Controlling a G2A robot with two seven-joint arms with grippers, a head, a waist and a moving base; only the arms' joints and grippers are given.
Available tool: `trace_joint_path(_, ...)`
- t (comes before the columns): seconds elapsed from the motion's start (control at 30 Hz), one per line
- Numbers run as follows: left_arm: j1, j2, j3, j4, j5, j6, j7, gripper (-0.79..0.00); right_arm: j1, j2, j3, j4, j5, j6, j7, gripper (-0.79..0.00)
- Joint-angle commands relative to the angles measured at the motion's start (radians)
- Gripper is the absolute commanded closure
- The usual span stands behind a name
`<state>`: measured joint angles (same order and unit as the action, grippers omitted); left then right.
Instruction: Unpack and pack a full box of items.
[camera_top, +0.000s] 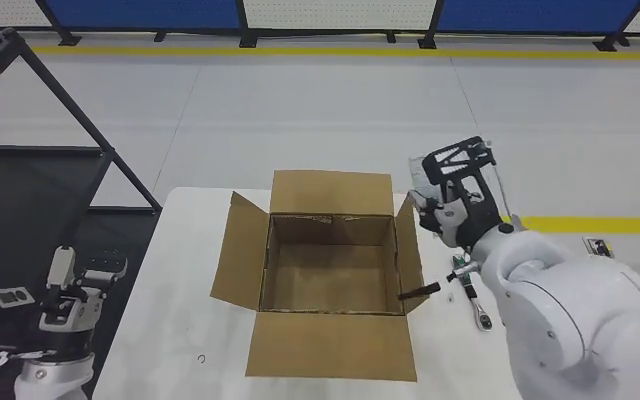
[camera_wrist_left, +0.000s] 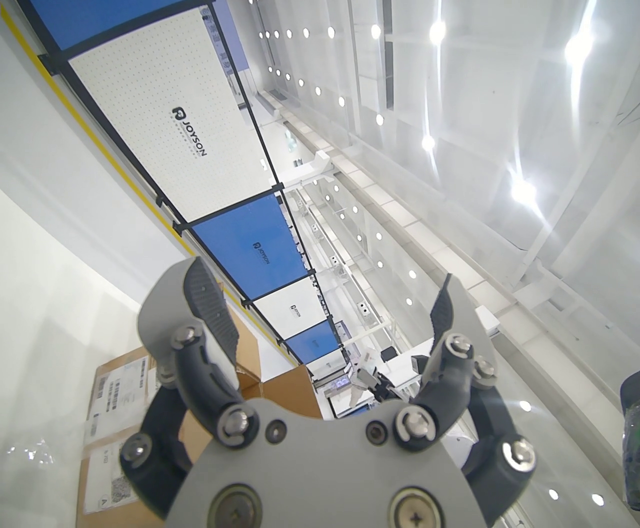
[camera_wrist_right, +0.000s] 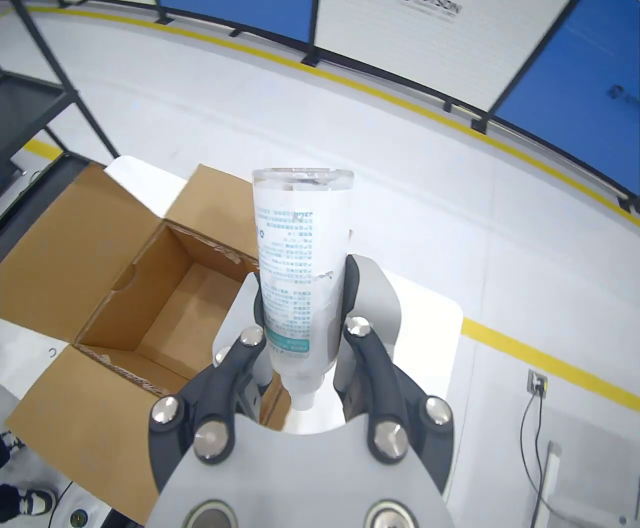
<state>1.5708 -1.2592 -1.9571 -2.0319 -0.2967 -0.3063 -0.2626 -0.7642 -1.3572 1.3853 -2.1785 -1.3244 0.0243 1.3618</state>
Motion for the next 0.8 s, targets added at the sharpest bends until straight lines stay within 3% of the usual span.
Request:
trace_joint_path(0.0, -0.003, 0.0, 0.002, 0.001, -0.001, 0.001, 0.0, -0.785, -0.032, 0.005, 0.055, 0.003, -0.011, 0.011, 0.019, 0.0)
trace_joint_path(0.13, -0.006, 0.0, 0.007, 0.004, 0.0, 0.001, 0.003, -0.785, -0.102, 0.012, 0.137, 0.06, 0.02, 0.027, 0.034, 0.0)
trace_joint_path(0.47, -0.021, 0.001, 0.028, 0.014, 0.017, 0.015, 0.009, -0.785, -0.336, 0.022, 0.287, 0.271, 0.242, 0.021, -0.073, 0.0)
trace_joint_path(0.77, -0.04, 0.002, 0.064, 0.007, 0.046, 0.026, 0.0, -0.785, -0.342, 0.029, 0.261, 0.47, 0.293, 0.015, -0.132, 0.0)
